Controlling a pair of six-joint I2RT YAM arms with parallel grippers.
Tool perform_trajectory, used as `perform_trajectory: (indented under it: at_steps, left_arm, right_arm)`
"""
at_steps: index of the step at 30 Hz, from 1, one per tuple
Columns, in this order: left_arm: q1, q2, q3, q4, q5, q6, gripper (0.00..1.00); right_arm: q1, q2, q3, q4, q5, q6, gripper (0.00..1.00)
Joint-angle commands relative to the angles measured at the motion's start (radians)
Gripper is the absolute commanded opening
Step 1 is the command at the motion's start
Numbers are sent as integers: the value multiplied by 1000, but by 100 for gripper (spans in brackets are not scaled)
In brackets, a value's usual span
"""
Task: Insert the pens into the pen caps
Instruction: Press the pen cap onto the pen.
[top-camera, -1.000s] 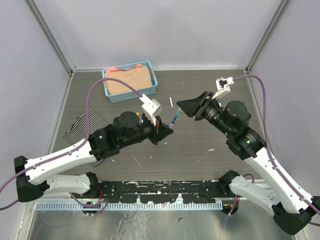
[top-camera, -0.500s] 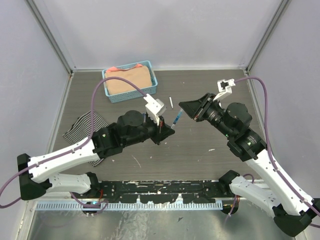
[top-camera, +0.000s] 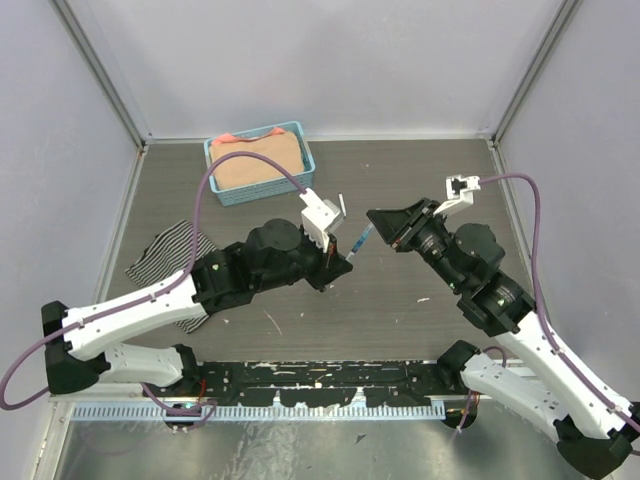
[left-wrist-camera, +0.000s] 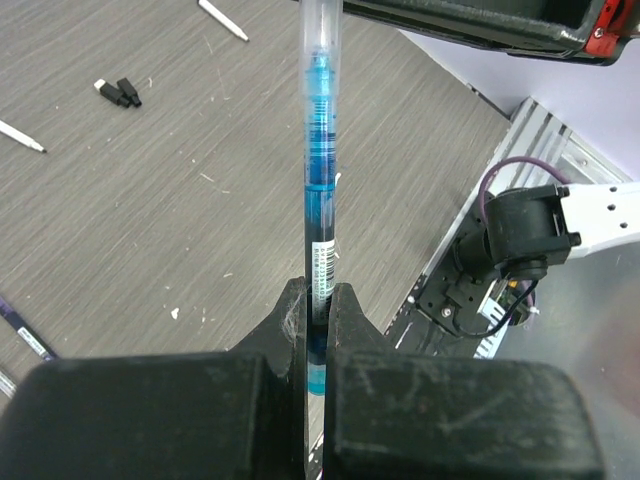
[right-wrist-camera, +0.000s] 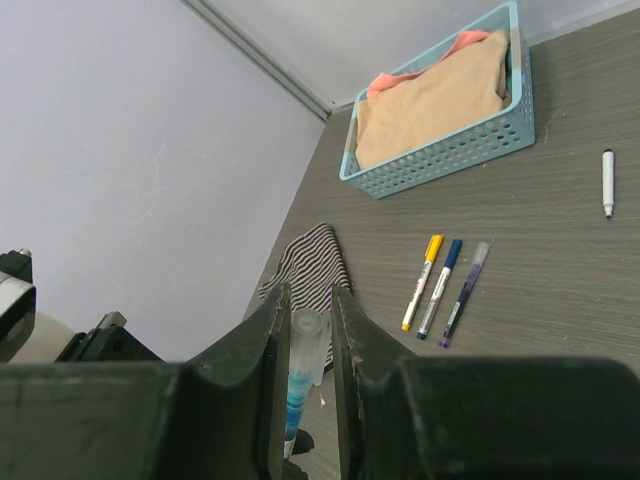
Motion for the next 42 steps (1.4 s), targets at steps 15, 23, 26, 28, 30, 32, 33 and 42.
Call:
perform_trajectory:
  at_steps: [15,23,26,28,30,32,33,42]
  left_arm:
    - [-48,25,191,302,-138,80,0]
    - [-49,16,172,236,-91,82,0]
    - [-48,8,141,196,-61,76,0]
    - [-48,-1,112,177,-45,68,0]
    - [-48,-17,83,159,-31,65,0]
    - [-49,-37,50,146,-23,62,0]
    - [-48,-45,34,139,-22,59,0]
    - [-48,-125,-101,119,-31,-23,0]
  right_arm:
    - [430,-11,-246,-148,281,163,0]
    - [443,9,-126,-165,362,98,0]
    - [443,30,-49,-177,404,56,7]
    - [443,43,3,-177,424,25,19]
    - [443,55,55,-177,442,-10,31]
    - [443,66,107,-182,466,-50,44]
    - [443,71,134,-182,480,-67,51]
    - [440,74,352,-190,606,-199,75]
